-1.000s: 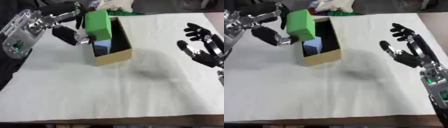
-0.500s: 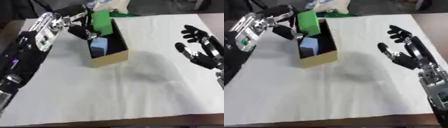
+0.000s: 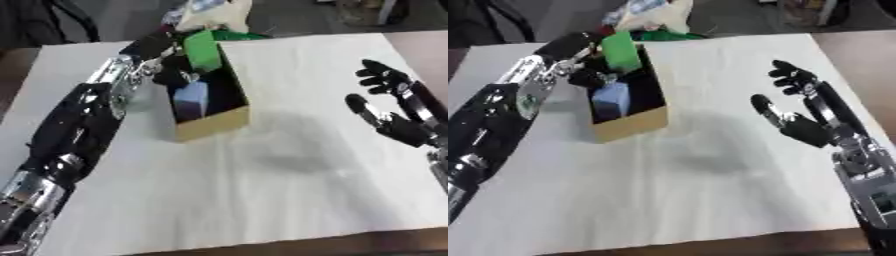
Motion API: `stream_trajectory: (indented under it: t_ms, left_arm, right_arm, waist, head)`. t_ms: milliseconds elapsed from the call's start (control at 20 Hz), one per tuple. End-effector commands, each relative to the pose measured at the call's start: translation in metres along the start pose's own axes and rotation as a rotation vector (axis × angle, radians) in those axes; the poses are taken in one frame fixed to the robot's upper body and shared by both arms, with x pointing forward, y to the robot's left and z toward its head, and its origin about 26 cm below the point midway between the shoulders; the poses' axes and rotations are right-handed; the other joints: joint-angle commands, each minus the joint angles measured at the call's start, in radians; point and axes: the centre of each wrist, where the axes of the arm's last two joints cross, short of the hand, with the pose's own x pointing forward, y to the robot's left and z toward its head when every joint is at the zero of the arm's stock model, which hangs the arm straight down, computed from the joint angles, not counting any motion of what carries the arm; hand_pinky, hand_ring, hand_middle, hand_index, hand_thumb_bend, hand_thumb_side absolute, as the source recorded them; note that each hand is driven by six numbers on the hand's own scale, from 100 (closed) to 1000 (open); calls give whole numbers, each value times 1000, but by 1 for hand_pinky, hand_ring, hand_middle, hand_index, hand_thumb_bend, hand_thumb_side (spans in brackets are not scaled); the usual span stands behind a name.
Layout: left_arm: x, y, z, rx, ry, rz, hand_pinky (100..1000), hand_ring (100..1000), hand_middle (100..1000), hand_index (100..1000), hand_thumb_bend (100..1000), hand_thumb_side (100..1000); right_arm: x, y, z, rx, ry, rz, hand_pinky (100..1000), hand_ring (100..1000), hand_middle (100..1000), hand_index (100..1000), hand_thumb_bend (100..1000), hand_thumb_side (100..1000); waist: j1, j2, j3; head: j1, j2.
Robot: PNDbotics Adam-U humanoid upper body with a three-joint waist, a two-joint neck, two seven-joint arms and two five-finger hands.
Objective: Pick up objects on the table and place them in the box.
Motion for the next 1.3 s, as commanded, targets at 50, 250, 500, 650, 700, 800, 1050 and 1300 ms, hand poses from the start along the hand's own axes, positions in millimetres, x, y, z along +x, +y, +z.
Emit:
stream_trajectory:
  t_ms: [50, 250, 500, 650, 700, 800, 1050, 1300]
  left_arm:
    - [-7, 22, 1, 75, 6, -4, 811, 837, 887, 1000, 637, 946]
    - [-12, 37, 11, 112, -29, -6, 836, 859, 909, 1000, 723, 974]
    - [-22, 61, 38, 183, -86, 20, 833, 850, 902, 1000, 705, 982]
    - [-26, 74, 61, 230, -114, 66, 819, 825, 870, 1000, 654, 968]
    - [-27, 76, 71, 246, -123, 91, 814, 817, 860, 1000, 636, 963]
    - [-27, 78, 90, 277, -152, 162, 806, 801, 838, 1000, 572, 948]
    - [-16, 66, 128, 292, -279, 400, 788, 779, 813, 1000, 455, 964]
    - [-5, 44, 152, 295, -373, 536, 775, 763, 793, 1000, 399, 975]
  right_arm:
    - [4, -8, -4, -12, -19, 13, 792, 832, 835, 994, 445, 854]
    - [3, -8, -3, -13, -14, 13, 792, 831, 834, 994, 442, 856]
    - [0, -10, 0, -19, -3, 14, 792, 831, 834, 994, 440, 857]
    - [-1, -10, 1, -24, 1, 13, 792, 831, 834, 994, 438, 858]
    - [-1, -10, 2, -26, 2, 13, 792, 831, 834, 994, 437, 858]
    - [-1, -11, 2, -31, 1, 10, 792, 832, 835, 995, 434, 857]
    - [3, -10, 2, -57, -12, -3, 792, 834, 838, 994, 424, 845]
    - [9, -11, 1, -90, -35, -12, 792, 836, 842, 987, 373, 784]
  waist:
    - [-3, -15, 5]
    - [-5, -15, 15]
    - [-7, -15, 30]
    - [-7, -16, 38]
    - [-8, -15, 41]
    - [-9, -14, 47]
    - [-14, -10, 57]
    - [-21, -5, 70]
  head:
    - [-1, -9]
    - [-8, -12]
    - [-15, -12]
    - [-19, -12]
    - [-21, -12]
    - [-23, -12]
    - [-20, -11]
    - [-8, -3]
